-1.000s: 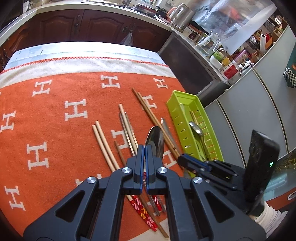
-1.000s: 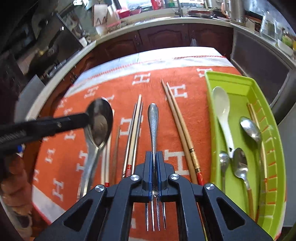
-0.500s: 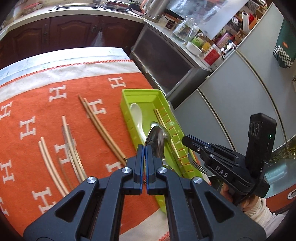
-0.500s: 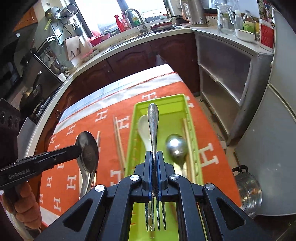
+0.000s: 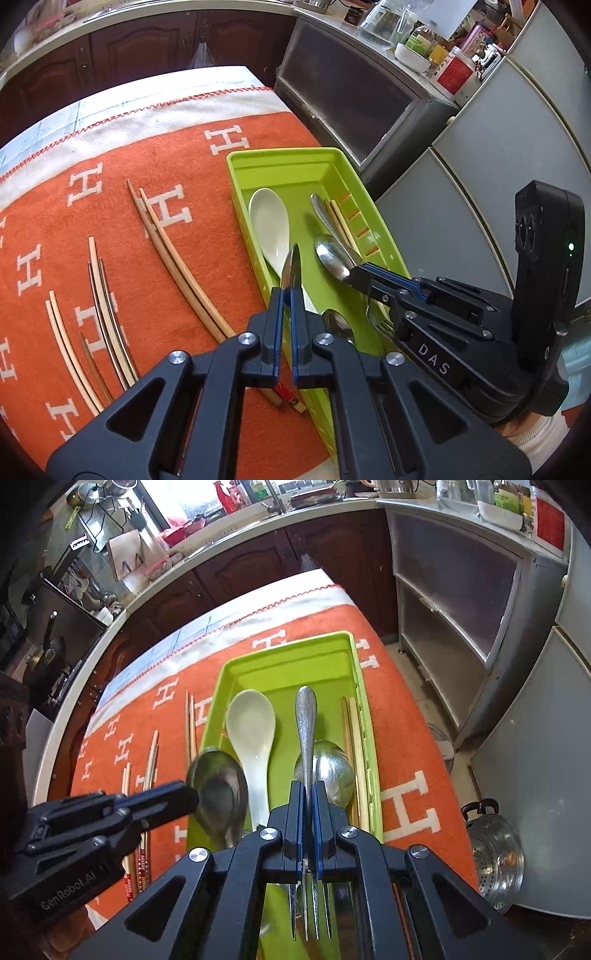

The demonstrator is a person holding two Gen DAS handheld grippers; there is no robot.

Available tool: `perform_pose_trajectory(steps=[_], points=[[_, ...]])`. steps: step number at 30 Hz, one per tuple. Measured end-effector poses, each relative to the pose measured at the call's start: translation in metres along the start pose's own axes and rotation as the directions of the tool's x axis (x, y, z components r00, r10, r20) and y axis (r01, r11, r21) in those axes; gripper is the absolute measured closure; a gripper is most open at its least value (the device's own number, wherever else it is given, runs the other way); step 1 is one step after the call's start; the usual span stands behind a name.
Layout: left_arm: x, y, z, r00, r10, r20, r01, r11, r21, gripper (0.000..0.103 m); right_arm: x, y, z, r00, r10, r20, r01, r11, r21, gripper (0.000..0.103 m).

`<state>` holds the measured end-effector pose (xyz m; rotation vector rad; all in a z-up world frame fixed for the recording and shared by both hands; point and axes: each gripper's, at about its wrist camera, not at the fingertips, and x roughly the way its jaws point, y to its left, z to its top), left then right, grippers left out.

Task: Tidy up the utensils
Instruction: 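Carry the steel spoon and fork into the green tray and open both tools, then move both tools back over the chopstick pile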

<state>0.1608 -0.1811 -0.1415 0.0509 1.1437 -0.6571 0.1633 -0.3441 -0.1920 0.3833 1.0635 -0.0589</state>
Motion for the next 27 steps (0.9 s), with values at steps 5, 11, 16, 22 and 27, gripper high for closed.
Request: perform_pose_trajectory(steps=[5, 11, 16, 22, 27], points=[[-0.013, -0.002, -0.004, 1.0, 0.006, 0.01, -0.006, 1.0, 0.01, 0.103, 0.002, 0.008, -0.005, 1.0, -0.011, -0.003, 0.011, 1.0, -0.024, 0.095], [-0.041, 0.004, -0.019, 0.999, 0.043, 0.001, -0.043, 0.999, -0.012, 0.103, -0.024, 0.016, -0.023, 1.0, 0.0, 0.025, 0.0, 1.0, -0.021, 0.089], [-0.07, 0.022, -0.044, 0.996, 0.09, 0.013, -0.089, 0.994, -0.059, 0.103, -0.044, 0.023, -0.042, 0.999, 0.012, 0.033, -0.011, 1.0, -0.016, 0.083], [-0.101, 0.045, -0.076, 0.987, 0.158, 0.028, -0.153, 0.98, -0.125, 0.103, -0.067, 0.035, -0.074, 0.999, -0.024, 0.043, 0.025, 1.0, -0.018, 0.068], [-0.119, 0.058, -0.106, 0.973, 0.229, 0.032, -0.222, 0.964, -0.145, 0.103, -0.087, 0.045, -0.1, 0.998, -0.03, 0.055, 0.032, 0.999, -0.026, 0.067]])
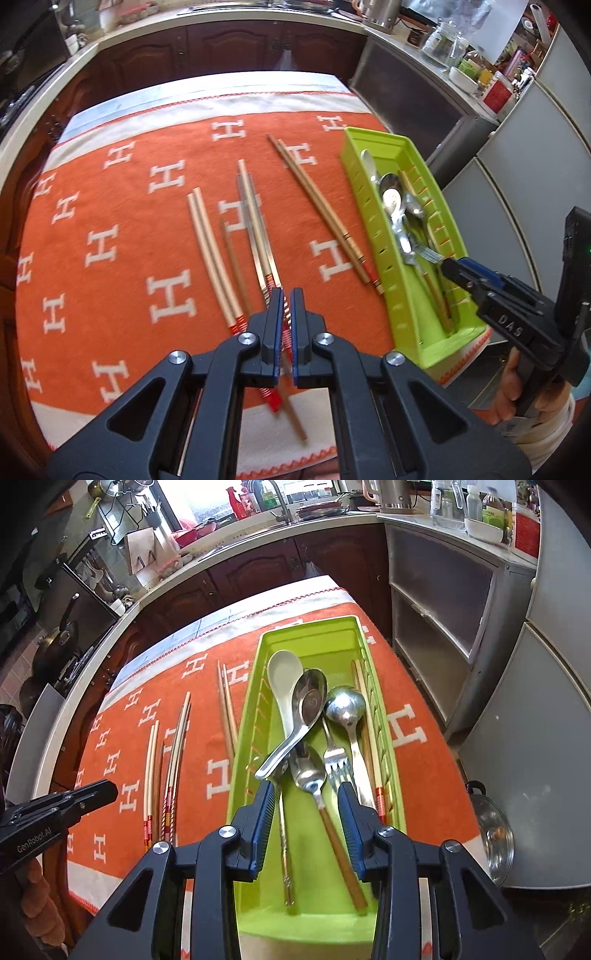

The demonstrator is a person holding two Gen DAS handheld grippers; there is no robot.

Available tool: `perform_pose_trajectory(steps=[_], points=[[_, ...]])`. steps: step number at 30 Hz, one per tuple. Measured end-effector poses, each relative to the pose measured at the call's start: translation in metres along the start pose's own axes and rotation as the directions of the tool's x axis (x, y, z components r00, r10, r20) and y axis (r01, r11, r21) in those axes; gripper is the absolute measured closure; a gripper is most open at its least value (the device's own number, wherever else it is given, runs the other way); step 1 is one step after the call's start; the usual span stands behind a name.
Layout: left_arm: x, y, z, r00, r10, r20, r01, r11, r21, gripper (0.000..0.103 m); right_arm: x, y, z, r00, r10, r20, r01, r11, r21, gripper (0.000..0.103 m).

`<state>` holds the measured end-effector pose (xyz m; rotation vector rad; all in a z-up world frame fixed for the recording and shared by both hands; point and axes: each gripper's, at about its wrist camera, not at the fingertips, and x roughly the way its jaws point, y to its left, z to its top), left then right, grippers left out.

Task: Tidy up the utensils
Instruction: 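Move both tools back over the chopstick pile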

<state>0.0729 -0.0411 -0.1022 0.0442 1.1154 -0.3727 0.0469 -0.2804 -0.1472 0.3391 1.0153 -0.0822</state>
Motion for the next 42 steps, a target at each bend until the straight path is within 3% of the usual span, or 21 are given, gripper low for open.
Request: perform_pose_trajectory(steps=[11, 15, 27, 34, 37, 42], points=[[-0.016, 0.028, -0.033, 0.998, 0.062, -0.004, -0.062, 0.997, -0.055, 0.103, -0.033, 0.031, -0.023, 0.999, 0.022, 0.028, -0.021, 0.998, -0.057, 0.063], [-0.017, 0.039, -0.037, 0.997, 0.072, -0.011, -0.073, 0.994, -0.084, 0.103, -0.041, 0.05, -0.027, 0.998, 0.044, 0.035, -0.041, 0.995, -0.089, 0.058], [-0.008, 0.072, -0.043, 0.996, 0.08, -0.046, -0.087, 0.98, -0.177, 0.103, -0.042, 0.087, -0.029, 0.997, 0.068, 0.021, -0.063, 0.981, -0.186, 0.058], [0.001, 0.091, -0.042, 0.998, 0.026, -0.055, -0.038, 0.971, -0.235, 0.102, -0.025, 0.101, -0.027, 0.997, 0.073, -0.013, -0.074, 0.973, -0.218, 0.058], [0.009, 0.1, -0.04, 0.998, -0.011, -0.064, -0.006, 0.964, -0.267, 0.091, -0.018, 0.108, -0.027, 0.997, 0.08, -0.022, -0.083, 0.968, -0.236, 0.058], [0.019, 0.108, -0.036, 0.997, -0.059, -0.057, 0.038, 0.951, -0.306, 0.087, -0.002, 0.116, -0.027, 0.995, 0.089, -0.048, -0.098, 0.964, -0.249, 0.058]])
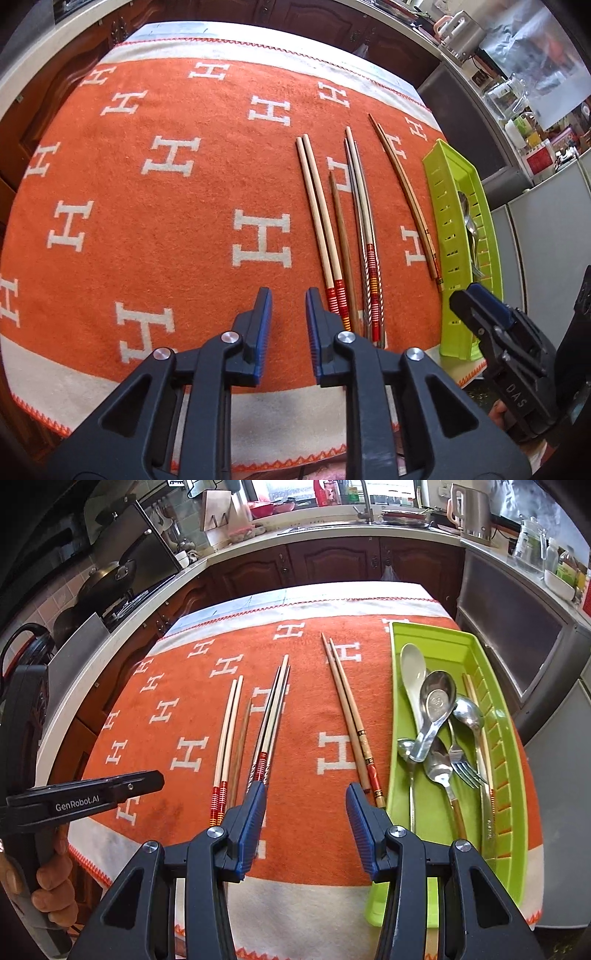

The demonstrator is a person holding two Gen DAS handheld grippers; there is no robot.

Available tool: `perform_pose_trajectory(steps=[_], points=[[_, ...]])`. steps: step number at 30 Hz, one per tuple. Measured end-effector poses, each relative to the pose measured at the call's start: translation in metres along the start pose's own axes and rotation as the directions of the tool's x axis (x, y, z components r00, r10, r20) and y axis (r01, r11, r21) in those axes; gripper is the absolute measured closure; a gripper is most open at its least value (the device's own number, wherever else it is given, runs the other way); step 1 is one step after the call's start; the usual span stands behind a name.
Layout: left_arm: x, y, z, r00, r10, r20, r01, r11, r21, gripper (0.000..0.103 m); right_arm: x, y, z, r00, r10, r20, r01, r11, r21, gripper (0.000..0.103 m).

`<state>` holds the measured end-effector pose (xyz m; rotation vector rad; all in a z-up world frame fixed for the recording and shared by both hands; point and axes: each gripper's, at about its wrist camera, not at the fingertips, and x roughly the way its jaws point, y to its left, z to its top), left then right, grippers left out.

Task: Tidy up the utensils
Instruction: 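Move both tools back over the chopstick pile, then grasp a red-banded chopstick with the left tool while the right tool grasps another red-banded chopstick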

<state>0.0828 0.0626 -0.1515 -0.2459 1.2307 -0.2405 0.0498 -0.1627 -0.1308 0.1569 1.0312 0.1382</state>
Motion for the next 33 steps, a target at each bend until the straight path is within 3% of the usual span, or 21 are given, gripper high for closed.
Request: perform_pose_trajectory(steps=[5, 14, 28, 33], points=[[0.016, -0.004, 0.007, 1.0, -0.028, -0.005, 0.028, 1.0, -0.007, 0.087, 0.017, 0.001, 0.003, 1.0, 0.016, -0.025, -0.016, 1.0, -0.005, 0.058], [0.04, -0.03, 0.012, 0.999, 0.025, -0.026, -0.024, 0.998, 0.053, 0.087, 0.035, 0.002, 0.001, 0.999, 0.026, -0.039, -0.026, 1.0, -0.003, 0.058], [0.059, -0.052, 0.012, 0.982, 0.188, -0.007, -0.185, 0.974, 0.134, 0.087, 0.03, -0.01, -0.004, 0.999, 0.028, -0.021, -0.028, 1.0, 0.015, 0.058], [0.059, -0.049, 0.011, 0.979, 0.206, 0.004, -0.204, 0.969, 0.137, 0.087, 0.027, -0.011, -0.004, 1.0, 0.027, -0.015, -0.027, 0.999, 0.019, 0.058]])
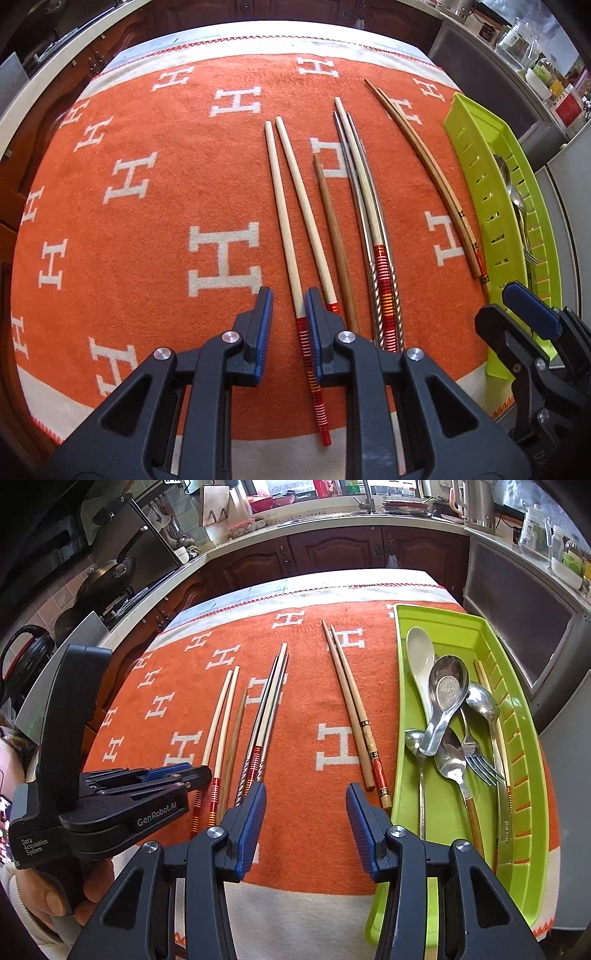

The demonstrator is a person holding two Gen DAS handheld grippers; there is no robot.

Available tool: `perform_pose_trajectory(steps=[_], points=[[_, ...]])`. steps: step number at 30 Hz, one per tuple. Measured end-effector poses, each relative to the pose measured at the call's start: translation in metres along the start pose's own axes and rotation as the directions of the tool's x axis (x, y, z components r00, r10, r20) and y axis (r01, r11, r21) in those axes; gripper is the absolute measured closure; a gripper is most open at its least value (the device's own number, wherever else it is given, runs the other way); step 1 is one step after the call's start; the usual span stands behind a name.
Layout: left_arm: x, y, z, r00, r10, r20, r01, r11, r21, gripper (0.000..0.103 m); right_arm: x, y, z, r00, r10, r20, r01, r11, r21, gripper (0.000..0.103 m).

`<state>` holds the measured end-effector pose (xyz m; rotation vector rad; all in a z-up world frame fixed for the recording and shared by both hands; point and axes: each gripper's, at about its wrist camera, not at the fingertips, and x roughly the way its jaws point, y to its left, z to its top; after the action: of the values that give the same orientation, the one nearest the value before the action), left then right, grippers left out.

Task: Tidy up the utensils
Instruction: 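Grasp a red-banded chopstick with the left tool while the right tool grasps another red-banded chopstick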

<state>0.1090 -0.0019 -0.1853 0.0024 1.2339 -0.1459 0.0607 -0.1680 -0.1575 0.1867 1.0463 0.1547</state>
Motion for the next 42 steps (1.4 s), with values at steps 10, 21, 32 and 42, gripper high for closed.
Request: perform_pose_trajectory(steps=[10, 21, 32, 42], points=[[-0.006, 0.038, -0.007, 0.998, -0.067, 0.022, 0.069, 0.993, -0.099, 0.1, 0.0, 0.026, 0.005, 1.0, 0.031, -0.001, -0.031, 0.995, -0.099, 0.058], [-0.026, 0.087, -0.016, 0.997, -0.051, 0.062, 0.062, 0.98, -0.191, 0.1, 0.023, 0.092, 0.016, 0.99, 0.138, 0.012, -0.127, 0.942, -0.31, 0.066], [-0.031, 0.114, -0.024, 0.995, -0.06, 0.084, 0.078, 0.969, -0.234, 0.1, 0.078, 0.106, 0.017, 0.989, 0.105, -0.101, -0.129, 0.955, -0.267, 0.074], [-0.028, 0.129, -0.03, 0.994, -0.065, 0.087, 0.087, 0.959, -0.269, 0.1, 0.094, 0.127, 0.01, 0.996, -0.076, -0.043, 0.057, 0.935, -0.349, 0.081]])
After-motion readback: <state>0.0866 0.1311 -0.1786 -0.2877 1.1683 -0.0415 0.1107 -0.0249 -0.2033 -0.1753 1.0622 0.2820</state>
